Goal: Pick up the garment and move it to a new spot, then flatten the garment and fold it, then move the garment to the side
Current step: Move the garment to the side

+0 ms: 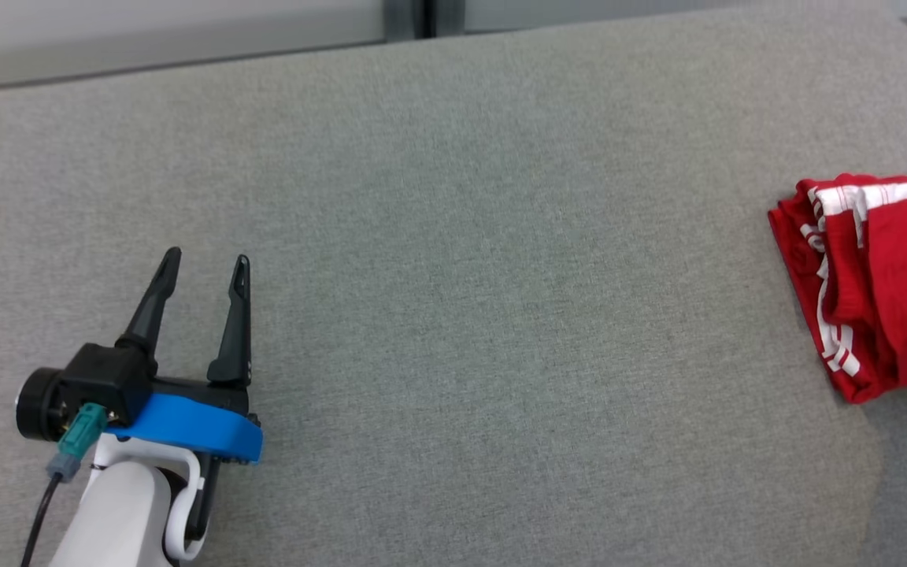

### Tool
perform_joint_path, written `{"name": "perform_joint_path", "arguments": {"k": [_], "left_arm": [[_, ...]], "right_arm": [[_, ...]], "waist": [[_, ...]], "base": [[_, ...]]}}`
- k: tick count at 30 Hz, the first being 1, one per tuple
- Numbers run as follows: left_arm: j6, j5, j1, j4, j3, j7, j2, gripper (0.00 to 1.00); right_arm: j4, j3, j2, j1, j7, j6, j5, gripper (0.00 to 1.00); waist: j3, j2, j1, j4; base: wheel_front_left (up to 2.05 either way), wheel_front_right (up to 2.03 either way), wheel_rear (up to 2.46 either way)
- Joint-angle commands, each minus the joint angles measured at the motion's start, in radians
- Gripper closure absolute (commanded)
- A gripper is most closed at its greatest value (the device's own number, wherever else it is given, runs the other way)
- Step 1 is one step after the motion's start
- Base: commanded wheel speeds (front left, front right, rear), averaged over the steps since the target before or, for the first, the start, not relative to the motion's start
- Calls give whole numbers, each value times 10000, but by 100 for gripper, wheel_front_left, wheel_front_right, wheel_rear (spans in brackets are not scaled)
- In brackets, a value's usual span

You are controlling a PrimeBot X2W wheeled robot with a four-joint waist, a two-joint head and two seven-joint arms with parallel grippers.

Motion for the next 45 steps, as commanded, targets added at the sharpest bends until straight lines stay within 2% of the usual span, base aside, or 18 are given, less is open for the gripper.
{"name": "perform_joint_path", "arguments": {"k": [1,6,9,13,16,22,26,30,45], "left_arm": [[33,-21,107,16,42,-56,-56,0],[51,-214,406,162,43,-230,-309,0],[97,-287,709,133,105,-322,-428,0],[221,-406,1164,132,243,-379,-549,0],[185,-540,1522,85,407,-421,-690,0],[308,-529,2232,2,564,-432,-870,0],[274,-606,2590,80,712,-435,-927,0],[239,-623,2872,189,766,-437,-966,0],[147,-673,2926,432,806,-439,-907,0]], "right_arm": [[-19,-140,98,79,-118,3,-65,0],[-883,-763,783,796,-683,3,-280,0],[-2049,-1008,1169,1525,-968,3,-363,0],[-3932,-1565,2166,2848,-1326,3,198,0],[-5246,-1835,2881,3681,-1435,4,-7,0],[-6744,-1716,4204,5004,-1736,4,-563,0],[-6949,-1397,4654,5539,-1834,4,-764,0],[-6814,-1522,4938,5797,-2035,4,-899,0],[-6501,-1855,5249,6089,-1931,5,-1477,0]], "waist": [[-127,0,0,-40],[-859,0,0,77],[-1328,0,0,164],[-1836,0,0,332],[-2137,0,0,460],[-2663,0,0,845],[-2973,0,0,1034],[-3237,0,0,1194],[-3313,0,0,1206]], "base": [[0,0,0],[0,0,0],[0,0,0],[0,0,0],[0,0,0],[0,0,0],[0,0,0],[0,0,0],[0,0,0]]}}
